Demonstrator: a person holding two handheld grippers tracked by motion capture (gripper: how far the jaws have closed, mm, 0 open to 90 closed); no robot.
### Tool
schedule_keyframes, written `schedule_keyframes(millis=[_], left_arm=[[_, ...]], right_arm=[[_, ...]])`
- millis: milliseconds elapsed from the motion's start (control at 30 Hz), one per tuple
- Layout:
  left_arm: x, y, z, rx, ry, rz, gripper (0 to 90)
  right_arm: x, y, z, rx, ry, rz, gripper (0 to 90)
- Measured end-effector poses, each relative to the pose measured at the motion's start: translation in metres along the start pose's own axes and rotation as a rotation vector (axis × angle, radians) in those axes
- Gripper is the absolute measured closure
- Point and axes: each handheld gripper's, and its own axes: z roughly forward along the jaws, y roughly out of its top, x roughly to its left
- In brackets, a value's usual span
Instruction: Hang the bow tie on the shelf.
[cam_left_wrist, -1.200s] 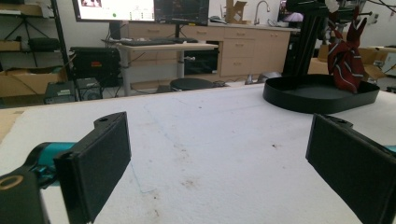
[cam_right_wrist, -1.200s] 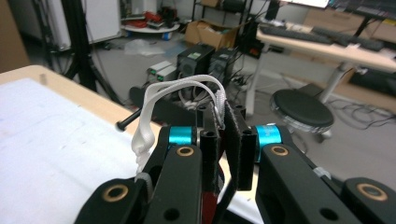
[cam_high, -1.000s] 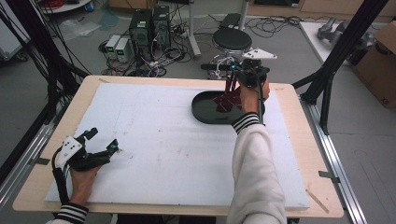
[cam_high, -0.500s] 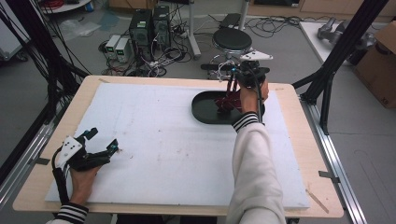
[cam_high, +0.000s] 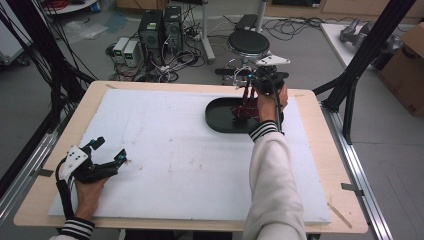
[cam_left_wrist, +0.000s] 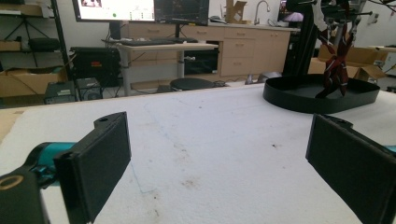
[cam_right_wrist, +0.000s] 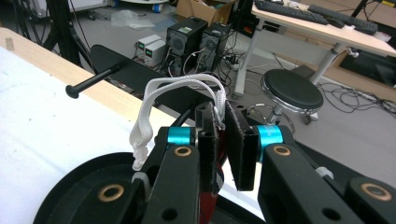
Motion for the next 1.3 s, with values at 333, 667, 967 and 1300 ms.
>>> schedule_keyframes(millis=[333,667,967,1300], left_arm=[[0.000,0.000,0.000,0.000,0.001,0.000,7.0],[0.000,0.000,0.000,0.000,0.002,0.001,7.0],[-0.001,0.000,0.000,0.001,0.008,0.006,7.0],[-0.002,0.000,0.000,0.001,0.008,0.015,7.0]], right_arm=[[-0.001,0.001,-0.004,0.000,-0.022,-0.034,68.4],[0.004,0.001,-0.015,-0.048,-0.013,0.005,20.4],[0.026,-0.003,-0.046,-0.117,0.144,0.036,0.3],[0.041,-0.039,-0.089,-0.167,0.199,0.043,0.4]])
